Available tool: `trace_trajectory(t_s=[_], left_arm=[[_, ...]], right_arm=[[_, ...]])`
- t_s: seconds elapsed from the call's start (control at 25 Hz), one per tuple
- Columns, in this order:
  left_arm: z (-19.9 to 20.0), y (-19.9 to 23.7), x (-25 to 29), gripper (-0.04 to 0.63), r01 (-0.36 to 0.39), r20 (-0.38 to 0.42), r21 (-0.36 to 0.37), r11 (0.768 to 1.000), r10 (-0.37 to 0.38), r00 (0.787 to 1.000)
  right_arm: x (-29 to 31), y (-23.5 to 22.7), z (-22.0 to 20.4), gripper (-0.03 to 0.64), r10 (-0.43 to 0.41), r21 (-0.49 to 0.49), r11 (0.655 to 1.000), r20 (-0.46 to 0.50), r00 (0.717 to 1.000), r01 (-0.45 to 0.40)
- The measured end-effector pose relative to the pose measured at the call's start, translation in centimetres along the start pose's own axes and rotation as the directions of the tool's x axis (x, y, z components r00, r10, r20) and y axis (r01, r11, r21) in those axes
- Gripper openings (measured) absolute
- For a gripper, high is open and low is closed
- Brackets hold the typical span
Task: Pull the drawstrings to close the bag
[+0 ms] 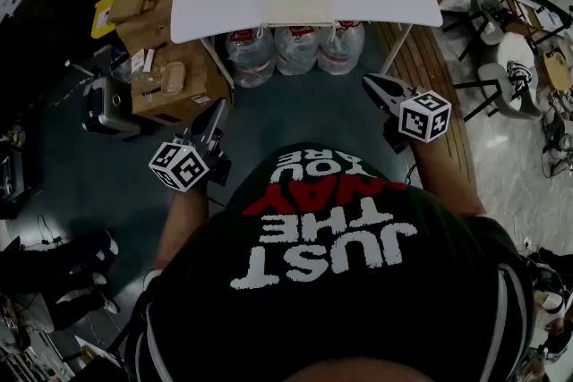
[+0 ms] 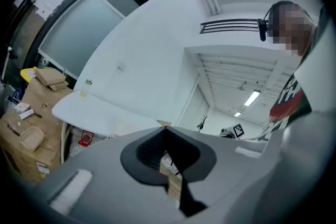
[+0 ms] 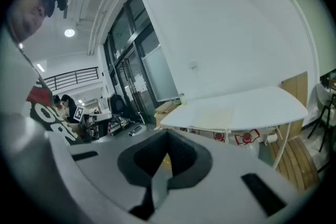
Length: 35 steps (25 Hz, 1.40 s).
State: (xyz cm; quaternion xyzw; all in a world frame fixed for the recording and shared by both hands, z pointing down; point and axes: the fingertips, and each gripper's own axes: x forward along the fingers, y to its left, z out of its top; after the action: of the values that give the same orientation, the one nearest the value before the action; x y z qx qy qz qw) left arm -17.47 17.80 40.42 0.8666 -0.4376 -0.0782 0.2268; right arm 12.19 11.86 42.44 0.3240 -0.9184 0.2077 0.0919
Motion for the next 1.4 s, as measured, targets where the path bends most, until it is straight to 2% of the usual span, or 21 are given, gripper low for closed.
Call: trace_trajectory(t_s=[0.48, 0.76, 1.04, 1.4], left_arm=[[0.0, -0.4, 1.2, 0.0, 0.006, -0.018, 0.022, 1.0, -0.006, 1.0], [0.0, -0.8, 1.8, 0.0, -0.003, -0.027, 0.029, 1.0, 0.004, 1.0], [-1.2, -1.9, 3.9, 0.0, -0.054, -0.024, 0.028, 0.998, 0.055, 0.998], [-3.9, -4.3, 8.6, 0.002, -0.158, -0.055, 0.008, 0.987, 0.158, 0.986]], right_arm=[[-0.2, -0.6, 0.4, 0.003, -0.006, -0.009, 1.0, 0.009, 1.0, 0.006], [-0.8, -1.6, 0.7, 0.005, -0.011, 0.028, 1.0, 0.038, 0.999, 0.01], [-2.8, -4.1, 0.5, 0.005, 0.017, 0.036, 0.999, 0.047, 0.999, -0.019], [-6.1, -10.6, -0.8, 0.005, 0.05, 0.064, 0.997, 0.025, 0.998, -0.051]])
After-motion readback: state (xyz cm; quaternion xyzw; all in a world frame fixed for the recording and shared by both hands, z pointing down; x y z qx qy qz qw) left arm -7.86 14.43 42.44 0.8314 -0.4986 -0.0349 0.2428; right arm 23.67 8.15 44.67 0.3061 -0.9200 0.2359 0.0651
